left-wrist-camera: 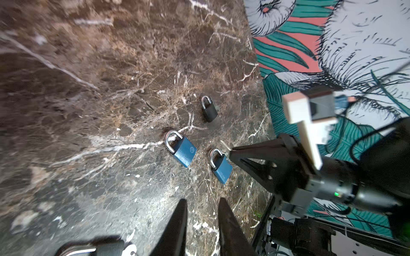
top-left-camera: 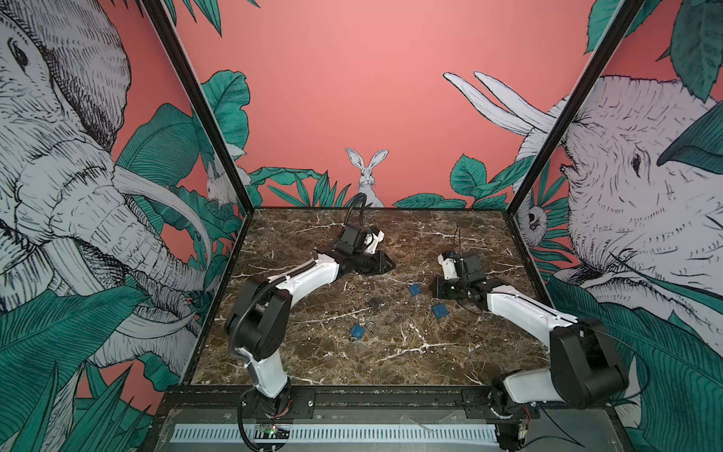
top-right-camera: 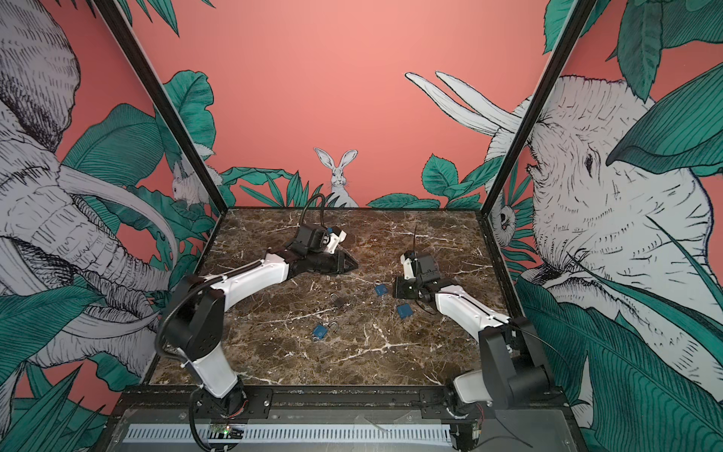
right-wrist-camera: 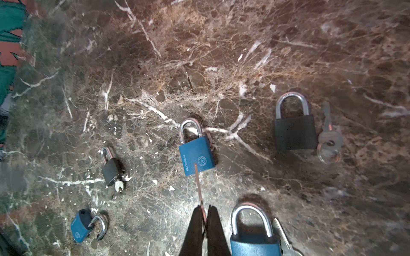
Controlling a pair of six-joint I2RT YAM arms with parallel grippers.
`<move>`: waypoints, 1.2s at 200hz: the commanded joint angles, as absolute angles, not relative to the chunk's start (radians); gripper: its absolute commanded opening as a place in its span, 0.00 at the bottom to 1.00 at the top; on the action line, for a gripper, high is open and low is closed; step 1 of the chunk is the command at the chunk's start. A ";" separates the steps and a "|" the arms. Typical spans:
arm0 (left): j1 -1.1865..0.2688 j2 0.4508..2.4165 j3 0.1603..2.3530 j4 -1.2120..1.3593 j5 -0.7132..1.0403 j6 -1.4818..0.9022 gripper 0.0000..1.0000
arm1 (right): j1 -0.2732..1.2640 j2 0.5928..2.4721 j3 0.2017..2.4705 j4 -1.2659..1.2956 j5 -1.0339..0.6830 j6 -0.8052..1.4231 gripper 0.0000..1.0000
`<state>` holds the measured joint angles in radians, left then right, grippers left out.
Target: Lock with the key
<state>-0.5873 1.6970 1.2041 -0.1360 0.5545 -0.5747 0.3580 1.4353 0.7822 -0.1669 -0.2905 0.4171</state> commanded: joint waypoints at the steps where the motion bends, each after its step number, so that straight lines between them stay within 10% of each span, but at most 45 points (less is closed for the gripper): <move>1: -0.579 1.583 1.128 -0.094 0.458 -0.555 0.28 | 0.377 1.491 0.824 -0.139 -0.221 0.388 0.00; 240: -0.525 1.403 0.950 -0.069 0.410 -0.592 0.30 | 0.387 1.719 0.952 -0.143 -0.217 0.362 0.17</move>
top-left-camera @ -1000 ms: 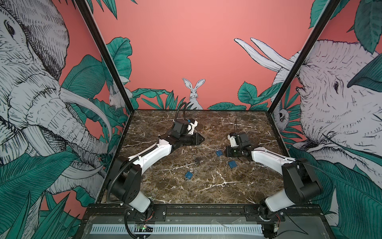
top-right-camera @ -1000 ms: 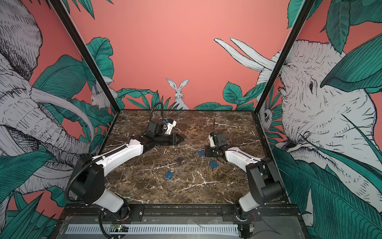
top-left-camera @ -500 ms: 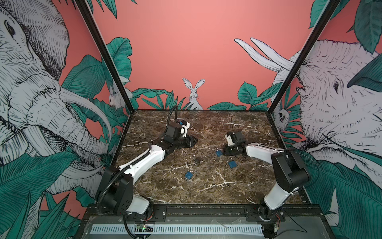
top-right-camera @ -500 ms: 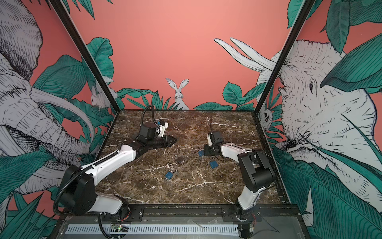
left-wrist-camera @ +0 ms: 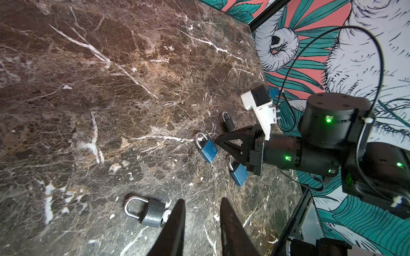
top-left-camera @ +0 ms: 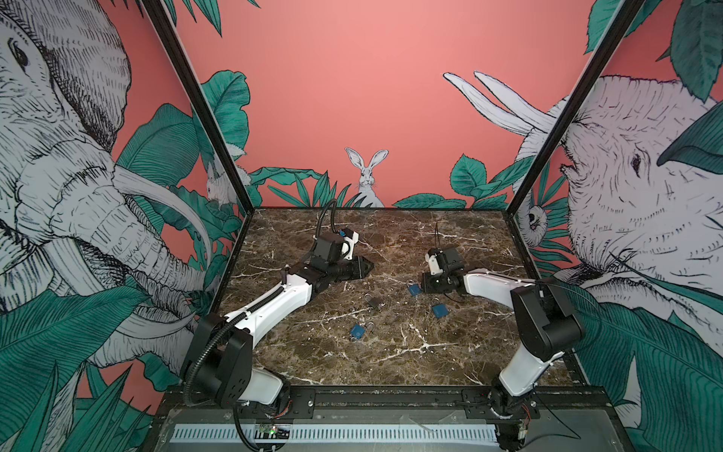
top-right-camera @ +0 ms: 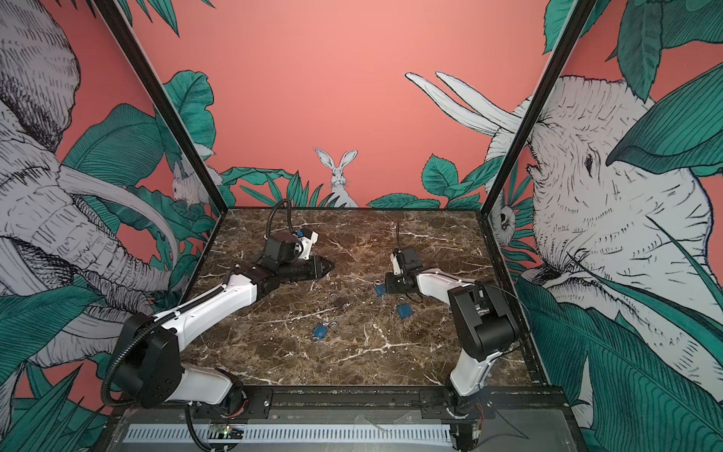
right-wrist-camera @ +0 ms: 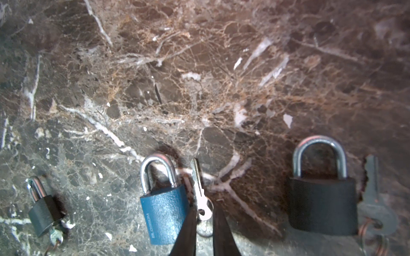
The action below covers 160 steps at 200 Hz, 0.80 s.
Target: Lock with the key
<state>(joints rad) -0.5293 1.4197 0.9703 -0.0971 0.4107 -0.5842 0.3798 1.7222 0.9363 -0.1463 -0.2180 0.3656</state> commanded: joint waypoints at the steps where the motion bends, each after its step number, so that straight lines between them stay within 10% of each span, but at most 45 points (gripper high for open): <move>1: -0.525 1.402 0.951 -0.069 0.410 -0.593 0.30 | 0.387 1.717 0.951 -0.143 -0.216 0.363 0.17; 160: -0.351 1.163 0.730 -0.186 0.351 -0.621 0.29 | 0.750 1.506 0.987 -0.316 -0.008 0.282 0.27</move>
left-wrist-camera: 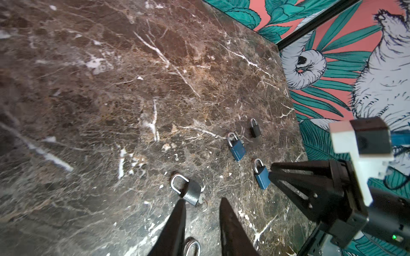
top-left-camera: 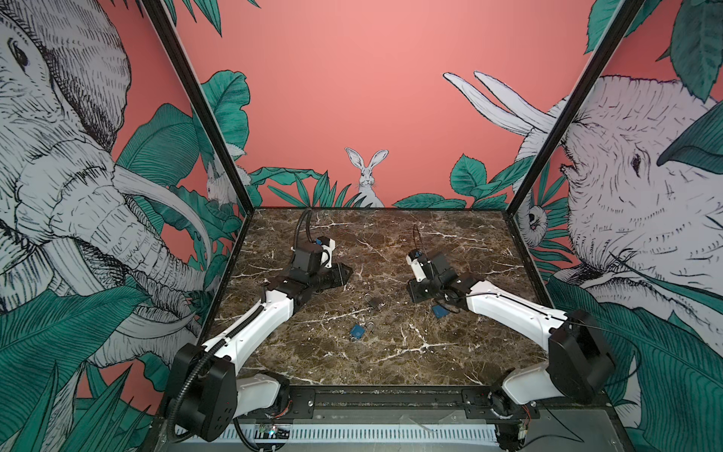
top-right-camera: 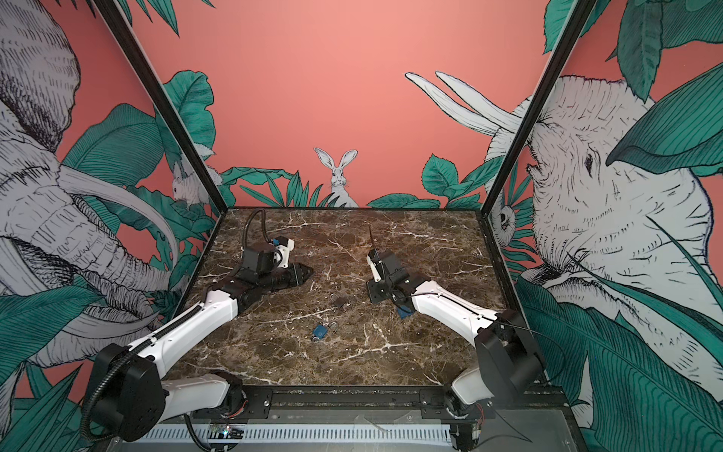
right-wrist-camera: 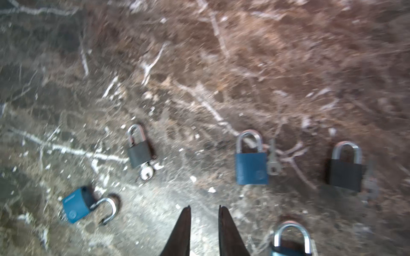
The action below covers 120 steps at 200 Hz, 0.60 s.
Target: Lock with the key
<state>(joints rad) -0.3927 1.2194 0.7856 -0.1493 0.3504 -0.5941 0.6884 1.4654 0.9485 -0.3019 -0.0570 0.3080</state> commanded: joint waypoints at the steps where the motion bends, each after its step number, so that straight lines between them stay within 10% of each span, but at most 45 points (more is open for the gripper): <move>1: -0.350 1.161 0.727 -0.186 0.352 -0.622 0.29 | 0.754 1.509 0.989 -0.315 -0.007 0.281 0.27; 120: -0.174 0.995 0.634 -0.294 0.425 -0.586 0.29 | 0.906 1.891 1.252 -0.336 0.069 0.206 0.49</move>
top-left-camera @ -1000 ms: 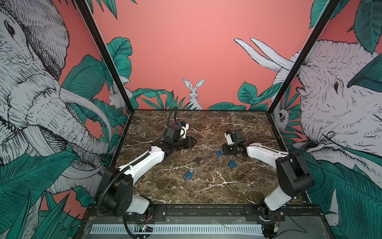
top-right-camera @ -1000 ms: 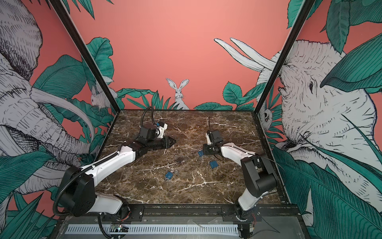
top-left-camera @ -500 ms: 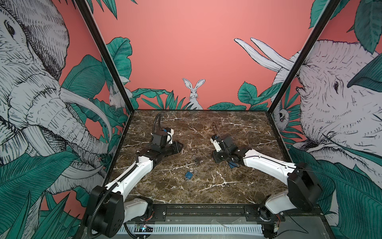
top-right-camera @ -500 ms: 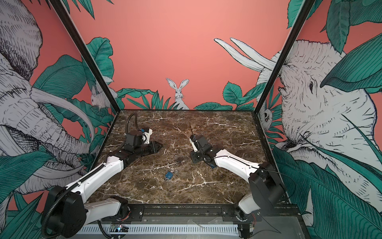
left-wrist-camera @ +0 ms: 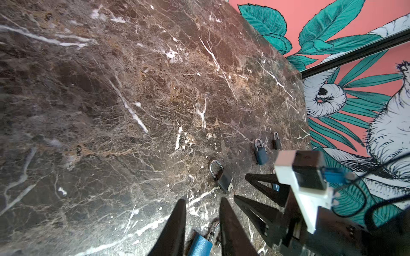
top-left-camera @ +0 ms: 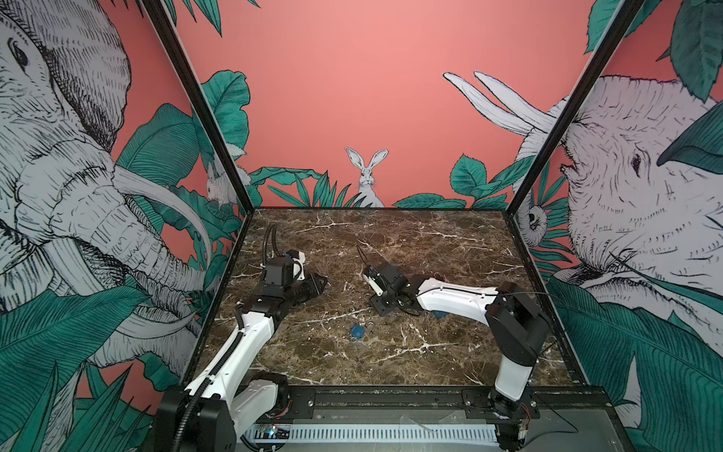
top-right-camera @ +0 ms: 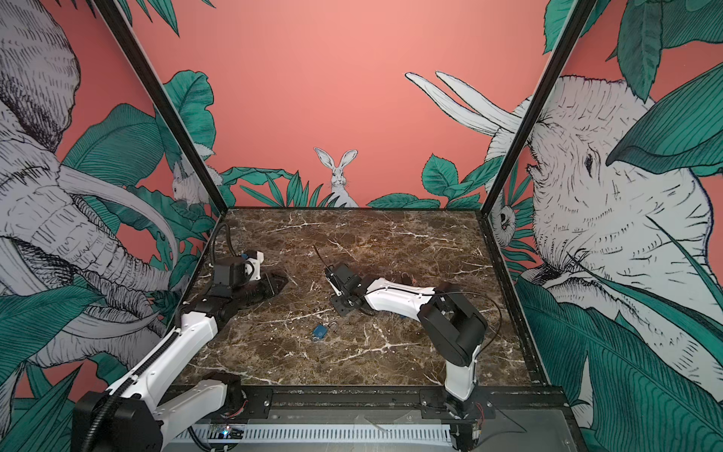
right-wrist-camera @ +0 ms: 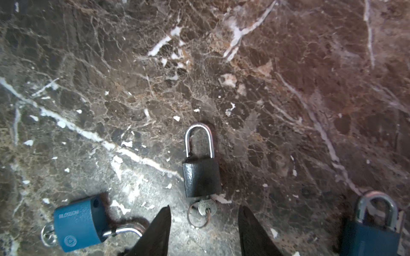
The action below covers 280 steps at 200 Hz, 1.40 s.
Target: Lock with the key
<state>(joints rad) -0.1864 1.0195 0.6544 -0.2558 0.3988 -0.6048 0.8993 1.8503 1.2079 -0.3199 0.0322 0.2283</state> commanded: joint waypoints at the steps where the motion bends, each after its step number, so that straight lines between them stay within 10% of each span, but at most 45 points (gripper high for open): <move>1: -0.173 0.996 0.634 -0.293 0.426 -0.586 0.29 | 0.906 1.894 1.253 -0.337 0.069 0.207 0.50; 280: -0.161 1.062 0.684 -0.282 0.502 -0.551 0.29 | 0.902 1.830 1.257 -0.365 0.080 0.186 0.12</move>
<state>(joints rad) -0.1665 1.0389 0.6525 -0.2829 0.4686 -0.5777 0.9043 1.9301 1.2758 -0.3717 0.0891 0.1761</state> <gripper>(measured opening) 0.295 0.293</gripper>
